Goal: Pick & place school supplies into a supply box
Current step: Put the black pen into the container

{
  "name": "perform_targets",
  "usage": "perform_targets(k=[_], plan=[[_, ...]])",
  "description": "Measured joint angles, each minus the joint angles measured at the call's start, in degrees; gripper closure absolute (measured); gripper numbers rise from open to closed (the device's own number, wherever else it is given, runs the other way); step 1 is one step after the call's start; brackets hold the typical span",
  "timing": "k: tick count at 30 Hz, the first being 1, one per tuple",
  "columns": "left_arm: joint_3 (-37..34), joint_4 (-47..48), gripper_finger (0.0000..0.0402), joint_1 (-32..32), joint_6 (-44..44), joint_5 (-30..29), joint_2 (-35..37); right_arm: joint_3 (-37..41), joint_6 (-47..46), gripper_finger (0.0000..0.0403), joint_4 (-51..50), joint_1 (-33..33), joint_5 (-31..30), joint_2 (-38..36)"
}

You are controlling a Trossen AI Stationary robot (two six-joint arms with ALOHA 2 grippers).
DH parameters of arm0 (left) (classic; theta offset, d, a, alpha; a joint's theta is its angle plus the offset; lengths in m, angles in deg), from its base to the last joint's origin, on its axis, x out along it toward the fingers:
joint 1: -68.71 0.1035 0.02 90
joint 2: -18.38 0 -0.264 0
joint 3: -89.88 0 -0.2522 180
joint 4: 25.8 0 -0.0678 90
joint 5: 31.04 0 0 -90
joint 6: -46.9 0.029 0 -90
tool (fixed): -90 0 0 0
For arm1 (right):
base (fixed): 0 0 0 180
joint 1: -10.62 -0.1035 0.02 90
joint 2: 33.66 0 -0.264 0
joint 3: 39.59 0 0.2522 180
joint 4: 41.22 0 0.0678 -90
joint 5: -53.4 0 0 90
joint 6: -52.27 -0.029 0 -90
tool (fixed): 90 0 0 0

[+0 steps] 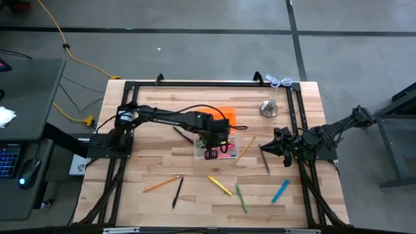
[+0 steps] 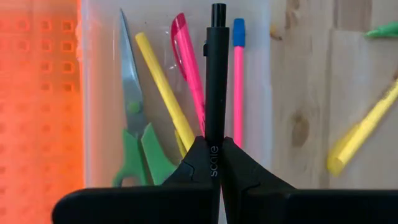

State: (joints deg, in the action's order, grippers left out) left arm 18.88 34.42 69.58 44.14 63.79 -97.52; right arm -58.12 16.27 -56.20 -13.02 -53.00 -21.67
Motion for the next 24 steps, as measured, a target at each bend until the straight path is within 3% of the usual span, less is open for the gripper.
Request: perform_targets(k=[24], plan=[[-0.02, -3.42, 0.0367, 1.79, 1.54, 5.14, -5.96, 0.00, 0.44, 0.0391, -0.72, 0.00, -4.46, 0.00]])
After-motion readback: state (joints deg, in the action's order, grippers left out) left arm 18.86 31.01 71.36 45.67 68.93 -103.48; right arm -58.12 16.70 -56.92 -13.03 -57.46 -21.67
